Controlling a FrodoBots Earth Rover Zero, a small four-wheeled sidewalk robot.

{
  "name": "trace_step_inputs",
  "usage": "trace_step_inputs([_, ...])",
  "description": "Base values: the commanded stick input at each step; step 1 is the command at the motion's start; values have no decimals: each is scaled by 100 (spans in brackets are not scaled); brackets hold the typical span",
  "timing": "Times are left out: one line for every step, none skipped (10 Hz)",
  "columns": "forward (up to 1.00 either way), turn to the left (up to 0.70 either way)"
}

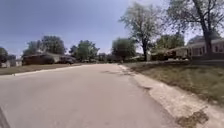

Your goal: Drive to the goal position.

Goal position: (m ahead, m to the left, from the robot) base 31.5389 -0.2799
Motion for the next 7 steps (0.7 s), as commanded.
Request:
trace_step_inputs([70,0])
trace_step_inputs([70,0])
trace_step_inputs([70,0])
trace_step_inputs([70,0])
trace_step_inputs([70,0])
trace_step_inputs([70,0])
trace_step_inputs([70,0])
